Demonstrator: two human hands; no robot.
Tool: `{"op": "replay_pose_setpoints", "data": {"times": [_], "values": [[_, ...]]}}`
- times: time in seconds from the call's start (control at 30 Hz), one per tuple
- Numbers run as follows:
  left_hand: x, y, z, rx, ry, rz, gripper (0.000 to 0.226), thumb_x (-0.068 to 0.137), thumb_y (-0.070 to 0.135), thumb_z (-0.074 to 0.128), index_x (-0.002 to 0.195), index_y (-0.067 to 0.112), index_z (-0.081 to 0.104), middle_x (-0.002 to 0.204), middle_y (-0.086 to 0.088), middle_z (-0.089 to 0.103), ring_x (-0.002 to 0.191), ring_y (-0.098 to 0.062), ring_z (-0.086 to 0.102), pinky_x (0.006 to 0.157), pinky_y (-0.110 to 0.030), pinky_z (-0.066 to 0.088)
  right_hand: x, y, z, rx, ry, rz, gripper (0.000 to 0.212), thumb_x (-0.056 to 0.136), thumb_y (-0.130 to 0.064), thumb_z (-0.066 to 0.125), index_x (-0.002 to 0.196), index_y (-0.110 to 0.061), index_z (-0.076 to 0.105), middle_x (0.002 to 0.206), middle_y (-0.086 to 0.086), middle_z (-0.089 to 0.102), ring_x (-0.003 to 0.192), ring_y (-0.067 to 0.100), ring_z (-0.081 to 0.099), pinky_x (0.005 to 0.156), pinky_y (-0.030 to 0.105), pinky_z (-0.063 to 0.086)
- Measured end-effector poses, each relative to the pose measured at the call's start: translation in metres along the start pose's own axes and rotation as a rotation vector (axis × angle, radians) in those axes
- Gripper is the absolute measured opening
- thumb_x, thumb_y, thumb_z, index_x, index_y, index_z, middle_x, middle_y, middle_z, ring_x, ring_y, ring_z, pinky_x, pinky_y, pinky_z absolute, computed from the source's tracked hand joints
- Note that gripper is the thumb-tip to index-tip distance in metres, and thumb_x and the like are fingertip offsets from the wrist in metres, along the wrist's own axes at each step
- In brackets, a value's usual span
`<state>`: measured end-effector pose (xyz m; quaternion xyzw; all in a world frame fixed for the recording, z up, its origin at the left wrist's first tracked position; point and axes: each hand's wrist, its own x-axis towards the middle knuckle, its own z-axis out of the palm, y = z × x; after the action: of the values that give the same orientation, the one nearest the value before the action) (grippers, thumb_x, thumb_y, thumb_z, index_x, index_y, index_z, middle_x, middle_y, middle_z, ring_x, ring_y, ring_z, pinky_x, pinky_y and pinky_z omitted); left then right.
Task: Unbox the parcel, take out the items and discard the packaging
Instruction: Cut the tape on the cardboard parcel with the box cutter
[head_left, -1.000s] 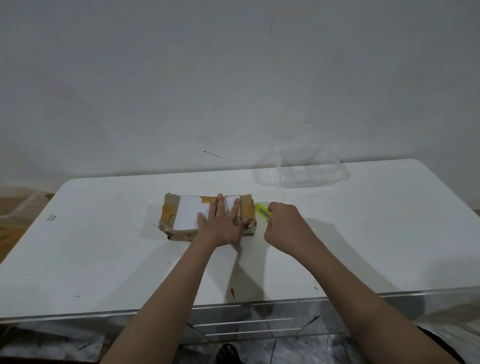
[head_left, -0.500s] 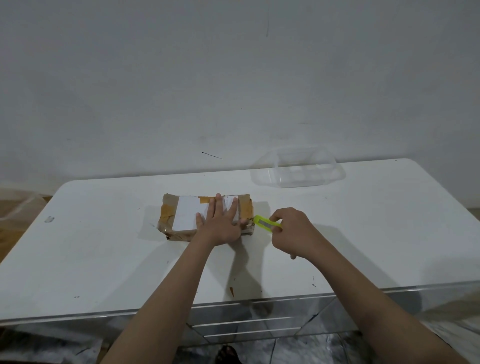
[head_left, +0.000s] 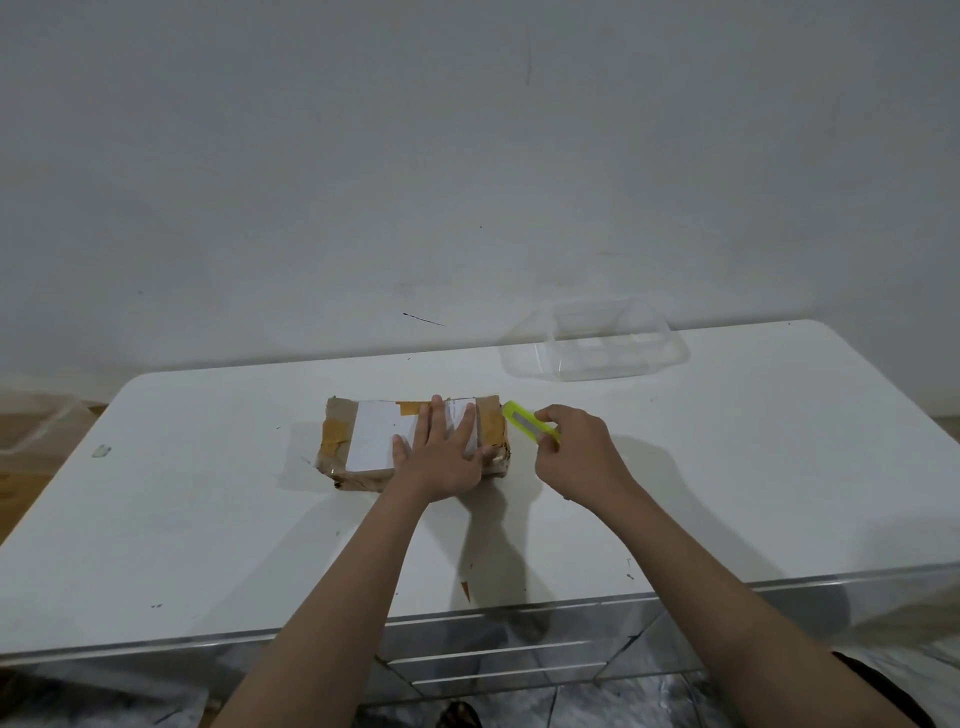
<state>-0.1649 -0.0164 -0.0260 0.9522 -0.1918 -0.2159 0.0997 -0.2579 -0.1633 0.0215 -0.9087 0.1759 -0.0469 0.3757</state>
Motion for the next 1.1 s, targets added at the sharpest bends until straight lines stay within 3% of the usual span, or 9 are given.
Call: {"op": "replay_pose_setpoints", "data": {"times": [0.1,0.27,0.37,0.43,0.5,0.6,0.73,0.87,1.1], "values": [[0.0,0.0,-0.001,-0.003,0.001,0.0,0.065,0.095,0.058,0.024,0.147,0.039,-0.009,0.154,-0.001,-0.029,0.142,-0.021,-0.026,0.112,-0.057,-0.008,0.003,-0.002,0.005,-0.08,-0.005,-0.026,0.028,0.087,-0.006,0.047,0.111,-0.003,0.059,0.103,0.015,0.066,0.089,0.031,0.061,0.074,0.036,0.052],[0.001,0.001,-0.001,-0.015,0.004,-0.001,0.066,0.094,0.059,0.025,0.147,0.038,-0.008,0.154,-0.001,-0.029,0.142,-0.02,-0.026,0.112,-0.057,-0.009,0.007,-0.005,0.014,-0.157,0.006,-0.043,0.025,0.083,-0.004,0.046,0.105,0.001,0.057,0.091,0.018,0.064,0.087,0.035,0.059,0.069,0.039,0.051],[0.001,0.0,-0.001,-0.015,-0.001,-0.003,0.066,0.094,0.059,0.026,0.147,0.039,-0.008,0.154,-0.001,-0.029,0.142,-0.02,-0.026,0.112,-0.056,-0.008,0.008,-0.006,0.017,-0.205,-0.011,-0.045,0.012,0.082,-0.003,0.047,0.093,-0.003,0.053,0.078,0.01,0.053,0.077,0.032,0.053,0.051,0.03,0.033],[0.002,0.0,-0.002,-0.01,-0.002,0.0,0.066,0.094,0.059,0.026,0.147,0.039,-0.008,0.154,-0.001,-0.029,0.142,-0.02,-0.026,0.112,-0.057,-0.008,0.007,-0.008,0.018,-0.236,-0.022,-0.052,0.007,0.083,-0.003,0.047,0.084,-0.009,0.043,0.07,0.003,0.04,0.07,0.028,0.043,0.046,0.025,0.02],[0.003,-0.001,-0.002,-0.005,-0.005,-0.001,0.066,0.095,0.058,0.026,0.147,0.038,-0.009,0.154,-0.001,-0.029,0.142,-0.021,-0.026,0.112,-0.057,-0.008,0.005,-0.008,0.019,-0.243,-0.022,-0.059,0.012,0.083,-0.003,0.046,0.082,-0.011,0.038,0.066,0.0,0.033,0.068,0.025,0.04,0.046,0.023,0.017],[0.003,0.0,-0.002,-0.013,-0.012,-0.005,0.066,0.095,0.058,0.026,0.147,0.039,-0.009,0.154,-0.001,-0.029,0.142,-0.02,-0.026,0.112,-0.056,-0.009,0.004,-0.007,0.019,-0.231,-0.027,-0.049,0.009,0.083,-0.003,0.046,0.083,-0.01,0.041,0.067,0.002,0.039,0.068,0.026,0.043,0.045,0.024,0.02],[0.005,0.0,-0.004,-0.009,-0.013,-0.005,0.066,0.094,0.058,0.026,0.147,0.039,-0.008,0.154,-0.001,-0.028,0.142,-0.02,-0.026,0.112,-0.057,-0.009,0.014,-0.011,0.008,-0.178,-0.068,0.0,0.015,0.08,-0.003,0.05,0.094,-0.002,0.054,0.085,0.013,0.058,0.066,0.027,0.052,0.05,0.027,0.039],[0.004,0.0,-0.003,0.008,-0.006,0.0,0.065,0.095,0.058,0.025,0.148,0.038,-0.008,0.155,-0.002,-0.027,0.142,-0.021,-0.025,0.112,-0.057,-0.007,0.017,-0.016,-0.002,-0.165,-0.13,0.024,0.026,0.079,-0.001,0.049,0.104,0.002,0.056,0.098,0.017,0.059,0.053,0.024,0.046,0.051,0.032,0.043],[0.001,0.001,-0.002,0.013,-0.02,-0.006,0.064,0.095,0.058,0.023,0.147,0.039,-0.01,0.154,-0.002,-0.03,0.142,-0.021,-0.027,0.111,-0.057,-0.008,0.001,-0.01,0.003,-0.149,-0.131,0.038,0.024,0.082,-0.006,0.048,0.105,0.0,0.055,0.096,0.015,0.058,0.054,0.026,0.051,0.056,0.041,0.054]]}}
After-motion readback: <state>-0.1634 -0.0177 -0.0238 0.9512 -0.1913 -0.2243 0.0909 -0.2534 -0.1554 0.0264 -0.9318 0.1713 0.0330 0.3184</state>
